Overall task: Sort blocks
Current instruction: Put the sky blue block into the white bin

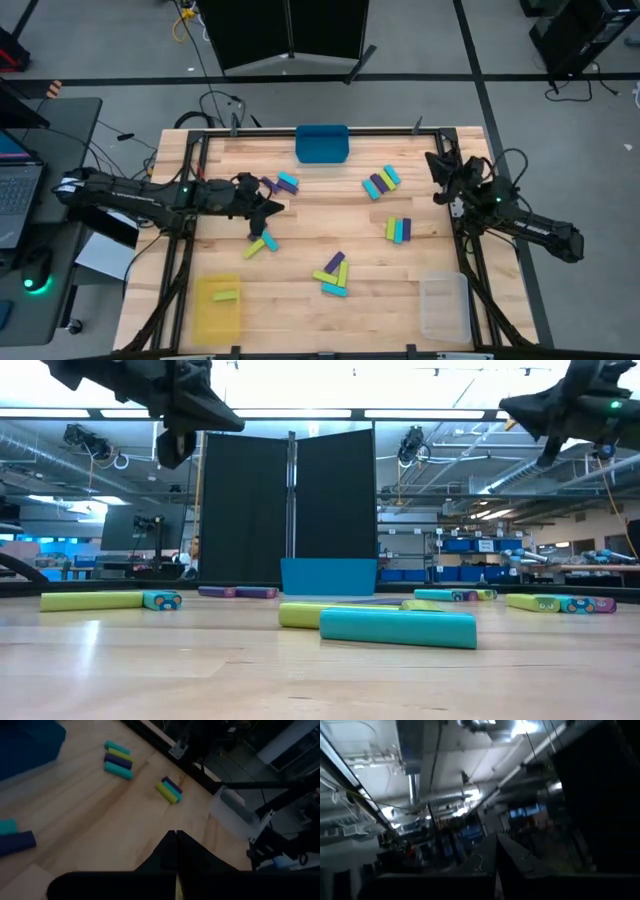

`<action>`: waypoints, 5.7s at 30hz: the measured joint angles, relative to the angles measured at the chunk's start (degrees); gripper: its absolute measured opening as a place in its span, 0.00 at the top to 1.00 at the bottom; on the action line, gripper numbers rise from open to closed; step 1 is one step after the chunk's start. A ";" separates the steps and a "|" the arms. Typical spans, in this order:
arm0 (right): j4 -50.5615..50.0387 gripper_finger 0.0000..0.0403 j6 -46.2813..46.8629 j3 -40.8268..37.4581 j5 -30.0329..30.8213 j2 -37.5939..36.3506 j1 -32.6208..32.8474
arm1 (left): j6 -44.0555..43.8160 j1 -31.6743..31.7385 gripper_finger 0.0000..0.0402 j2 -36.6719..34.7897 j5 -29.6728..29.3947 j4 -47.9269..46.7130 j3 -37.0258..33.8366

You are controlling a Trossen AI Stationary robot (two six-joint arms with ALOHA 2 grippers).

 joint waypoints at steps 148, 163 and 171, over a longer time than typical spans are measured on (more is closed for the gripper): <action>-72.82 0.71 45.48 34.58 -11.02 68.39 78.07 | 8.26 15.38 0.98 0.07 5.23 30.65 -15.34; -74.34 0.71 40.38 38.77 -7.56 72.69 78.03 | 8.34 15.36 0.98 0.07 4.37 30.60 -15.34; -74.99 0.71 41.48 39.59 -7.56 73.70 78.11 | 8.49 15.38 0.98 0.07 4.19 30.60 -15.34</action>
